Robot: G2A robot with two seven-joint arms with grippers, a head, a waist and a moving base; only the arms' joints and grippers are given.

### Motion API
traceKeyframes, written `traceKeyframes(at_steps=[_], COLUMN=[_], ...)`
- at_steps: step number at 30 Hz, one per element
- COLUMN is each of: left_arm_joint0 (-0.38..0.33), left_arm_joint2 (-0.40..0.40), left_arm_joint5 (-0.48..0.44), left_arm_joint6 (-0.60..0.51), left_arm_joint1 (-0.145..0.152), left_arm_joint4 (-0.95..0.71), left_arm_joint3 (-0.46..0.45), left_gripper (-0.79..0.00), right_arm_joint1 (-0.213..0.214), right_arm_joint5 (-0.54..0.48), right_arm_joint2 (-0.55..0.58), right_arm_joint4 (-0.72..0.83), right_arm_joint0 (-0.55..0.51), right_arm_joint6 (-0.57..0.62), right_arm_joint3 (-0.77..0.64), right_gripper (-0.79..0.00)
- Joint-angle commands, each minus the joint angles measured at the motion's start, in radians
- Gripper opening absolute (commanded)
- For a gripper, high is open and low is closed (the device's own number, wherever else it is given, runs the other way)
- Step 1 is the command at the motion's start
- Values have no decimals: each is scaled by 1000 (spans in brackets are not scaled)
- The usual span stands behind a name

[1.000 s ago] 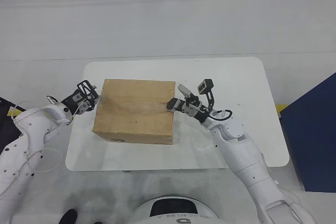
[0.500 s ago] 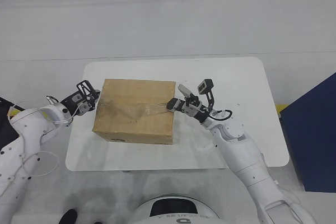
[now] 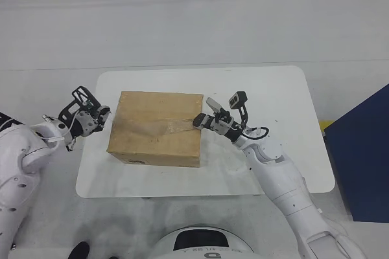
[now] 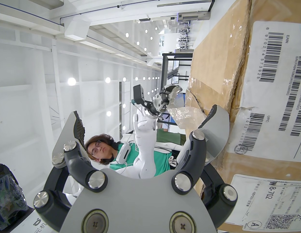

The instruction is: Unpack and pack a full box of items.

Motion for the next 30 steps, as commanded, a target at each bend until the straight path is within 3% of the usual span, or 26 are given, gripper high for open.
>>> traceKeyframes(at_steps=[1, 11, 21, 30], left_arm_joint0=[-12, -72, -106, -127], left_arm_joint2=[15, 12, -16, -27], left_arm_joint5=[-4, 30, 134, 201], left_arm_joint6=[-65, -369, -574, -679], left_arm_joint1=[-2, 4, 15, 25], left_arm_joint4=[-77, -384, -638, -715], left_arm_joint3=[18, 24, 35, 58], left_gripper=[-785, -785, -785, -785], right_arm_joint1=[0, 0, 0, 0], right_arm_joint5=[0, 0, 0, 0], right_arm_joint2=[0, 0, 0, 0], right_arm_joint4=[0, 0, 0, 0], right_arm_joint0=[0, 0, 0, 0], right_arm_joint6=[0, 0, 0, 0], right_arm_joint3=[0, 0, 0, 0], right_gripper=[0, 0, 0, 0])
